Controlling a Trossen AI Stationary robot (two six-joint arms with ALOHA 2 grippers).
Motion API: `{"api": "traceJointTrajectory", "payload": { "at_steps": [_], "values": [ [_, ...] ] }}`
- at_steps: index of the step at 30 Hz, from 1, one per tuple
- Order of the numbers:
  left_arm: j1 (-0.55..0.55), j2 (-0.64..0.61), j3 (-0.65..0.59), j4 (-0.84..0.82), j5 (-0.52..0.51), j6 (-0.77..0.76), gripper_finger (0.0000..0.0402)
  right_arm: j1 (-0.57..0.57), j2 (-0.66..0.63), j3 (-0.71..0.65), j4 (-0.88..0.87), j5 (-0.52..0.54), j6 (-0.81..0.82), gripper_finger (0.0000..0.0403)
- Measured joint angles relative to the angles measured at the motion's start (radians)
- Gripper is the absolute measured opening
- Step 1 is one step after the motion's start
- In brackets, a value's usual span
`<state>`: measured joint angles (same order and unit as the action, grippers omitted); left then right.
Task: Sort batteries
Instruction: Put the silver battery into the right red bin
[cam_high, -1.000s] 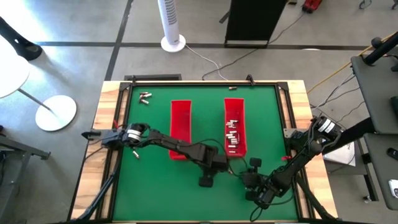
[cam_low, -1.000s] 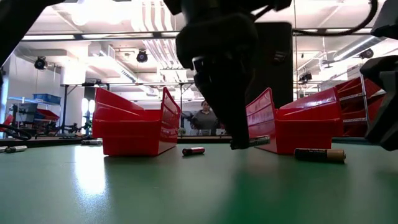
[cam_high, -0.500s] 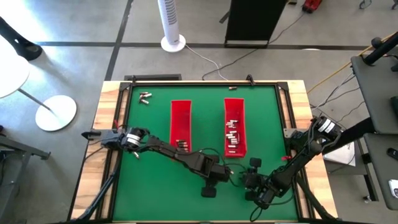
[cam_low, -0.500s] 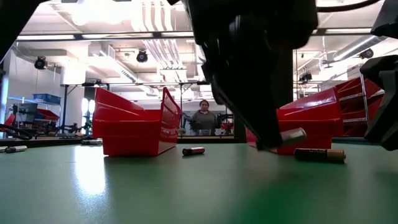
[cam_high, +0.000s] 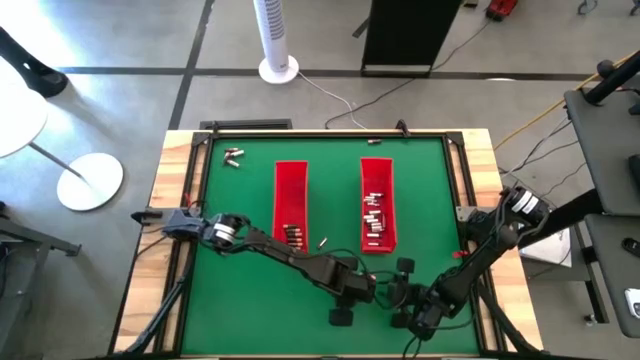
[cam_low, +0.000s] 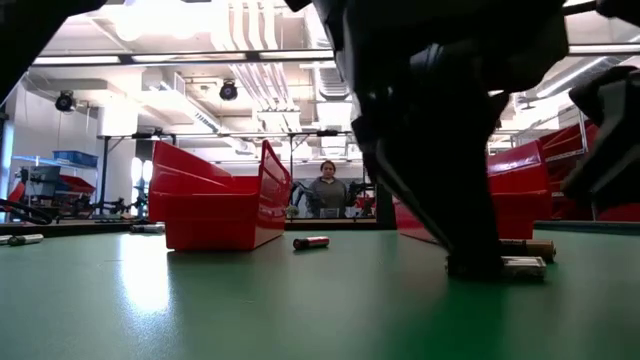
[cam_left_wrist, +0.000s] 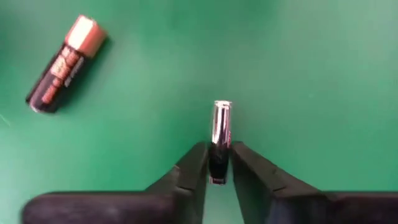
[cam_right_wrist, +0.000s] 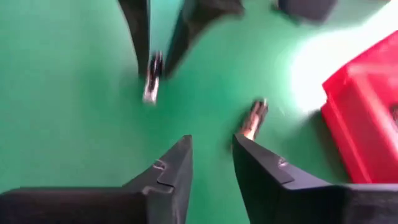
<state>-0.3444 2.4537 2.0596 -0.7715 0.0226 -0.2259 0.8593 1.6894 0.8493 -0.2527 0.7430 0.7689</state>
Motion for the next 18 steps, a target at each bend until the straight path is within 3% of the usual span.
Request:
{"api": "traceJointTrajectory", "payload": {
  "at_steps": [4, 8, 14, 18],
  "values": [
    [0.0, 0.009, 0.042, -0.05, -0.027, 0.005, 0.0107, -0.002, 0.039, -0.001, 0.09, 0.069, -0.023, 0.0141],
    [-0.013, -0.005, 0.112, -0.129, -0.049, 0.008, 0.0143, -0.01, 0.078, -0.002, 0.161, 0.073, -0.029, 0.0171],
    [-0.069, -0.05, 0.292, -0.358, -0.14, 0.104, 0.0154, -0.025, 0.173, -0.002, 0.446, 0.147, -0.138, 0.0203],
    [-0.079, -0.148, 0.216, -0.449, -0.157, 0.104, 0.0154, -0.053, 0.249, 0.003, 0.597, 0.147, -0.192, 0.021]
  ]
}}
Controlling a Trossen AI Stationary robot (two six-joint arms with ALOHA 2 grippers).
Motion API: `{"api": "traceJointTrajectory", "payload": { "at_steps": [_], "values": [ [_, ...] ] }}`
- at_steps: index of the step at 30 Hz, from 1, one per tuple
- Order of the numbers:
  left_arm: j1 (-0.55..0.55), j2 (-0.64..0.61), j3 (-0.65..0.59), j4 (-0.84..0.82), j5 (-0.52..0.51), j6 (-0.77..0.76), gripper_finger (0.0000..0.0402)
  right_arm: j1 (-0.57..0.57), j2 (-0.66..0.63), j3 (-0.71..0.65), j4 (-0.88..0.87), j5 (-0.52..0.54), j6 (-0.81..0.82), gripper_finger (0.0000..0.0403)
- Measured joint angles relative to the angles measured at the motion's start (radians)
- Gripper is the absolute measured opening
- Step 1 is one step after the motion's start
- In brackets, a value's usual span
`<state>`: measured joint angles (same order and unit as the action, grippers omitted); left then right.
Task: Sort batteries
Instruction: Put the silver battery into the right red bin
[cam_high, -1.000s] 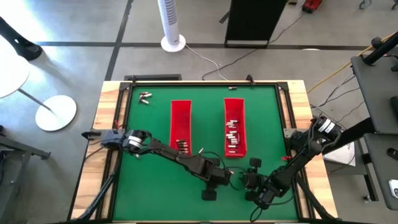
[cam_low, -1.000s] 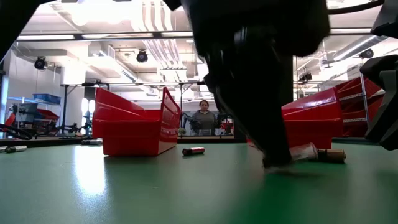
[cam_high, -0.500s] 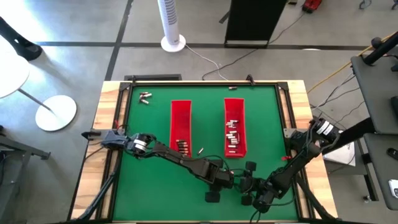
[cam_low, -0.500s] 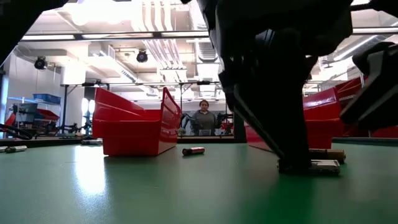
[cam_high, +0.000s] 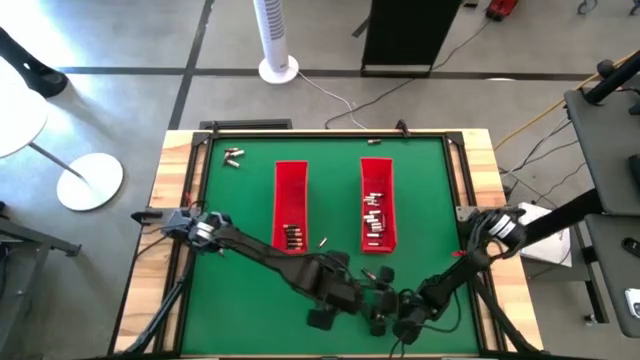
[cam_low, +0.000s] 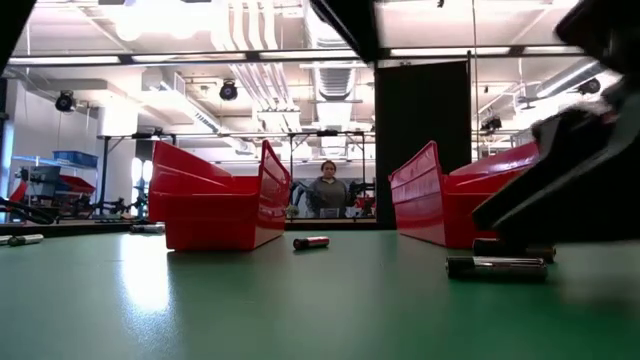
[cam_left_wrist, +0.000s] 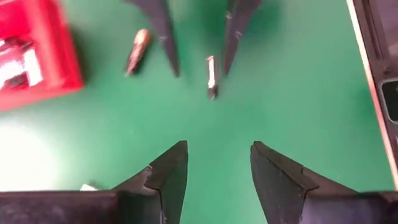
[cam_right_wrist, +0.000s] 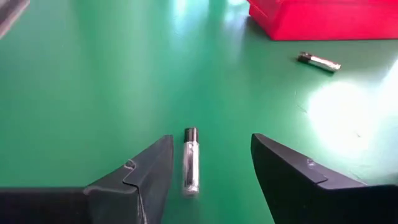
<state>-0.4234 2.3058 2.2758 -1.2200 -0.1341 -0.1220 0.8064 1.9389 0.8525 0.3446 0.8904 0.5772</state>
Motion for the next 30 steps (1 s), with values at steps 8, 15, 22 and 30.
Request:
{"api": "traceJointTrajectory", "payload": {
  "at_steps": [8, 15, 22, 30],
  "values": [
    [-0.039, -0.297, -0.355, 0.129, -0.12, -0.104, 0.0154, -0.038, 0.065, 0.025, 0.015, -0.041, 0.009, 0.0193],
    [-0.075, -0.605, -0.904, 0.747, -0.242, -0.176, 0.0154, -0.045, 0.072, 0.028, 0.018, -0.07, 0.008, 0.0151],
    [-0.071, -0.736, -1.346, 1.593, -0.274, -0.13, 0.0154, -0.065, 0.07, 0.025, 0.02, -0.169, 0.013, 0.0083],
    [-0.069, -0.741, -1.452, 1.903, -0.331, 0.005, 0.0155, -0.068, 0.07, 0.022, -0.006, -0.21, 0.013, 0.0025]
  ]
}}
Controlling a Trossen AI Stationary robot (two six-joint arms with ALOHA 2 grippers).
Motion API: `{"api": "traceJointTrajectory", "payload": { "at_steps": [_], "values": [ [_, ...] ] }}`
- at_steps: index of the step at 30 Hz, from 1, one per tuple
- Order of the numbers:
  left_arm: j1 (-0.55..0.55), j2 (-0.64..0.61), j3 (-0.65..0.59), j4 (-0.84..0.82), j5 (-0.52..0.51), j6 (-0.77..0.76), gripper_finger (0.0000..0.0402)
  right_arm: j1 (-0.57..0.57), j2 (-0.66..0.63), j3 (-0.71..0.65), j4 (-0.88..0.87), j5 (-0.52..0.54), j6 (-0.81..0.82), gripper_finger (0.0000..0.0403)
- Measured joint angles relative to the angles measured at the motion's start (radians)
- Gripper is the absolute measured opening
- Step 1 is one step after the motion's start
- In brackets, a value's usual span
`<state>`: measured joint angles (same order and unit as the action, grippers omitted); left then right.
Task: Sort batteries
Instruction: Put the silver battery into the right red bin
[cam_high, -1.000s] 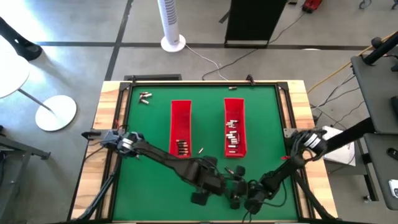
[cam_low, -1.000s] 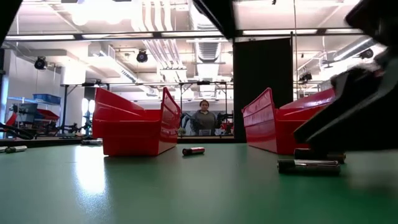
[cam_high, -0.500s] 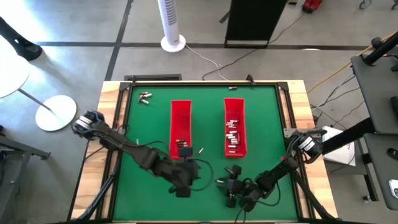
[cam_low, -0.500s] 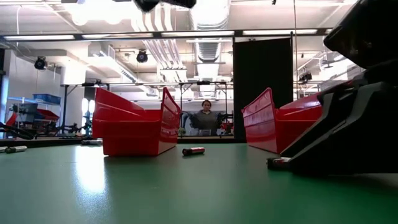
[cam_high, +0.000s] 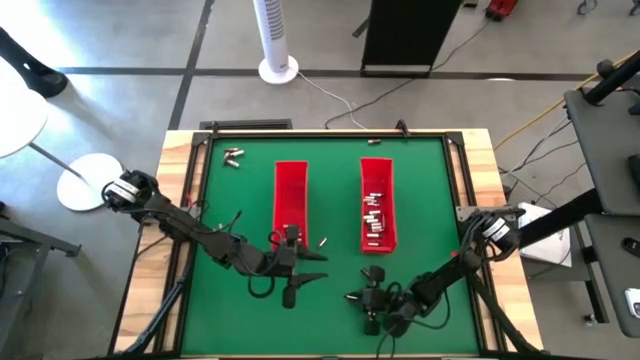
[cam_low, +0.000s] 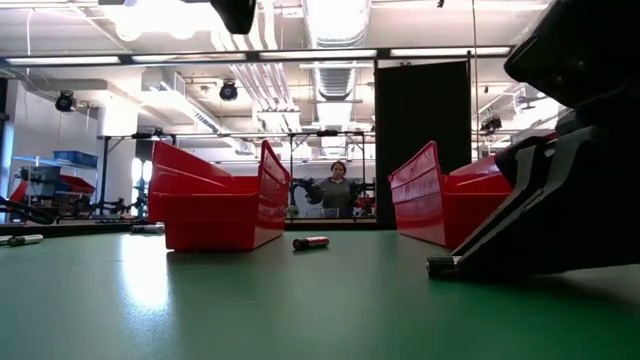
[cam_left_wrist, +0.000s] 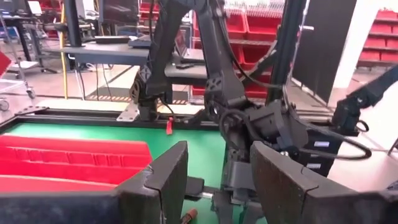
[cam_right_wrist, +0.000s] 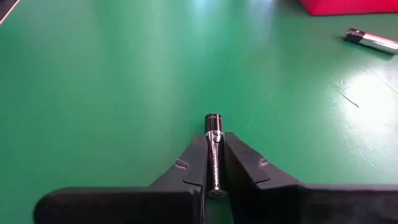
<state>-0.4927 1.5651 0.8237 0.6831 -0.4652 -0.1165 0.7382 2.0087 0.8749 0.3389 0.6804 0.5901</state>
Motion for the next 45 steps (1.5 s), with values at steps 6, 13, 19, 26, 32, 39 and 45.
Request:
{"api": "traceJointTrajectory", "payload": {
  "at_steps": [6, 13, 19, 26, 32, 39, 45],
  "values": [
    [-0.004, 0.0, -0.001, -0.027, 0.002, -0.008, 0.0155, -0.001, -0.025, 0.008, -0.066, -0.049, 0.004, 0.0027],
    [-0.004, 0.001, -0.001, -0.071, 0.003, -0.027, 0.0155, -0.001, -0.133, 0.023, -0.167, -0.098, -0.039, 0.0028],
    [-0.004, 0.001, -0.001, -0.074, 0.003, -0.027, 0.0155, -0.006, -0.298, 0.09, -0.376, -0.073, -0.059, 0.0028],
    [-0.004, 0.001, -0.001, -0.085, 0.003, -0.053, 0.0155, -0.067, -0.449, 0.231, -0.783, -0.084, -0.105, 0.0028],
    [-0.004, 0.001, -0.001, -0.092, 0.003, -0.061, 0.0155, -0.174, -0.436, 0.371, -1.202, -0.166, -0.076, 0.0028],
    [-0.004, 0.001, -0.001, -0.108, 0.003, -0.077, 0.0155, -0.306, -0.422, 0.399, -1.384, -0.263, -0.123, 0.0028],
    [-0.004, 0.001, -0.001, -0.108, 0.003, -0.08, 0.0155, -0.414, -0.418, 0.37, -1.371, -0.341, -0.242, 0.0028]
  ]
}}
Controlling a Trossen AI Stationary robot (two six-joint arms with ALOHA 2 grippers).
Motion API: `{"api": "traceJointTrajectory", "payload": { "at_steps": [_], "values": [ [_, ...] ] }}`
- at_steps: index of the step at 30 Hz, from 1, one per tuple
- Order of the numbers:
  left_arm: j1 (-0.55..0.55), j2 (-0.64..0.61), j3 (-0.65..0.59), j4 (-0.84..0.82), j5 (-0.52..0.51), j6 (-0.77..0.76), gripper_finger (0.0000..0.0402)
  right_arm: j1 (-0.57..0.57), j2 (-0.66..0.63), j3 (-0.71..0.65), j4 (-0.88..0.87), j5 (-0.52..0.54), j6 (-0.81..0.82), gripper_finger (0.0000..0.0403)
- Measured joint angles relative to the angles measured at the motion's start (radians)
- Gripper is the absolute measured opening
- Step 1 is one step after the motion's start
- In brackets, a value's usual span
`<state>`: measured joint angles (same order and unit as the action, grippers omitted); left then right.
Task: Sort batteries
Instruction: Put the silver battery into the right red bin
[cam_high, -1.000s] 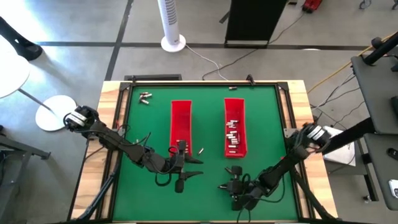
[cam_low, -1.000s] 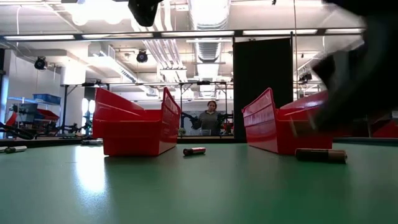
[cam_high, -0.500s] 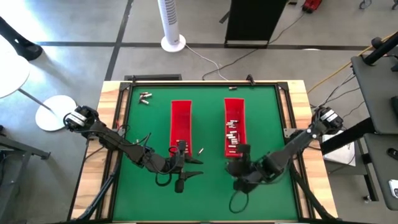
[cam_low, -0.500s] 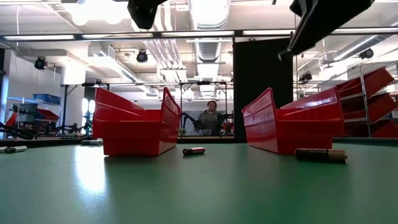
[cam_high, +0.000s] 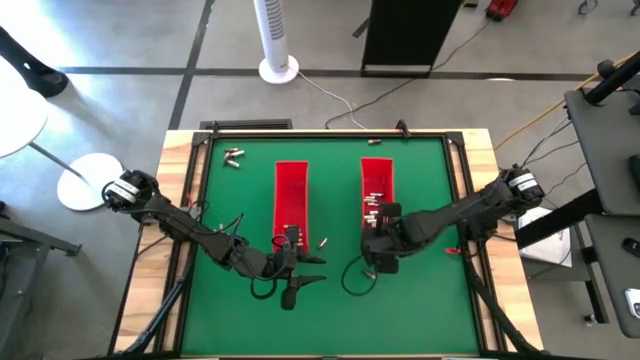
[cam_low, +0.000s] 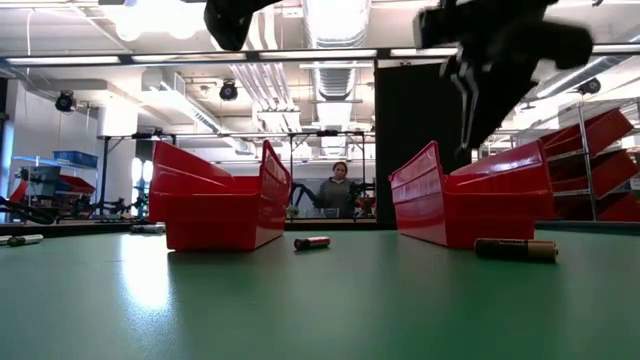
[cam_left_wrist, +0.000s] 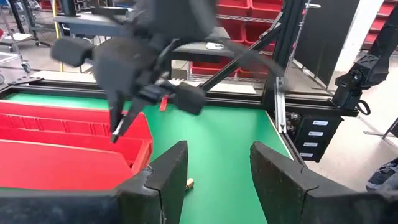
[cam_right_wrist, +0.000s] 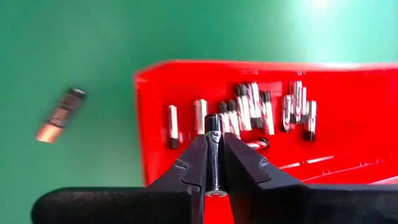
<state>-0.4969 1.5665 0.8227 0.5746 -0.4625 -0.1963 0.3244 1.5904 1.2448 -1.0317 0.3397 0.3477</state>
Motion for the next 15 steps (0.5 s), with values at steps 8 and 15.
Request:
{"api": "traceJointTrajectory", "payload": {
  "at_steps": [8, 15],
  "values": [
    [0.0, 0.0, 0.0, 0.0, 0.0, 0.0, 0.0155, -0.108, 0.044, -0.04, 0.038, -0.063, -0.077, 0.0028],
    [0.0, 0.0, 0.0, -0.003, 0.0, -0.004, 0.0155, -0.189, 0.113, -0.059, 0.072, -0.15, -0.18, 0.0028]
  ]
}}
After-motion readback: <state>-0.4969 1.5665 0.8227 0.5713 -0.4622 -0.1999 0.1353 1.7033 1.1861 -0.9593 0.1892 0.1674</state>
